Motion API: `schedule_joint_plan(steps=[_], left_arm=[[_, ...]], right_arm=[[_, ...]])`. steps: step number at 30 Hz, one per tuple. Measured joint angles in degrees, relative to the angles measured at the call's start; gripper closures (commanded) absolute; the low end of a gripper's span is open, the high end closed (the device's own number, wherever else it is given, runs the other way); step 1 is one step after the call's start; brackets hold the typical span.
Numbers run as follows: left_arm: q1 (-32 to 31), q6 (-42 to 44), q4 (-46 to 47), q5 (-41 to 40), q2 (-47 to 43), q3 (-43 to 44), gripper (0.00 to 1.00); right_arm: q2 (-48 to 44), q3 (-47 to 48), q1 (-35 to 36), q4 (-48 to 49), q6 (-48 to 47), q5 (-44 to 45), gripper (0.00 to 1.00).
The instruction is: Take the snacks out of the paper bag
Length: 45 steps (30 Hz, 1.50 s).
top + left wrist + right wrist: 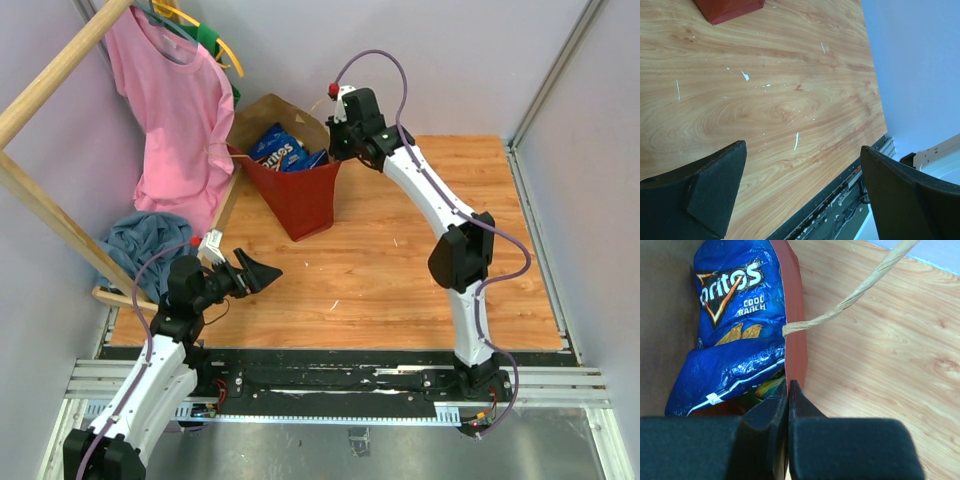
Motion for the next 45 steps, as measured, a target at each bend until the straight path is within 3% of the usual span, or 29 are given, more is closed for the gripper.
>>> schedule_joint_plan(steps=[7,13,19,26,33,37,38,39,40,45], left_arm=[[0.0,-0.48,-0.04,0.42,-0.92,0.0,0.0],[0.0,-1.11,-0.04,0.44,-1.73,0.0,0.0],[0.0,-1.22,-0.04,0.66,-1.44,0.0,0.0],[0.0,-1.92,1.03,0.66,1.14,0.0,0.0],[0.0,-2.1,2.16,0.68,6.49,0.15,0.0],[0.0,-2.03,2.21,0.63,7.1,0.61,0.0],[0.0,-1.95,2.21,0.61,7.08,0.63,0.0],[0.0,-1.9,2.21,0.61,7.06,0.63,0.0],[-0.02,-1.88,2.21,0.55,7.06,0.63,0.0],[-0.02,-1.79,3.48,0.68,7.48,0.5,0.0]], right_arm=[[-7.1,-7.58,-0.9,-1.05,-3.96,1.4,0.99],[-13.9,-13.97,-6.49,-2.08,-7.69,1.16,0.99],[-18.08,-16.02,-12.31,-2.84,-12.46,4.2,0.99],[-21.27,-17.14,-13.99,-2.71,-19.87,9.79,0.99],[-30.97,-30.45,-13.62,1.33,-20.41,6.23,0.99],[-41.31,-42.84,-11.76,4.92,-18.08,3.3,0.88],[-43.8,-45.51,-11.15,5.53,-17.35,2.95,0.81],[-46.29,-48.19,-10.58,6.34,-16.44,2.54,0.65],[-49.31,-51.45,-9.9,7.39,-15.26,2.08,0.56],[-63.25,-65.24,-8.5,12.79,-8.35,-0.28,0.39]])
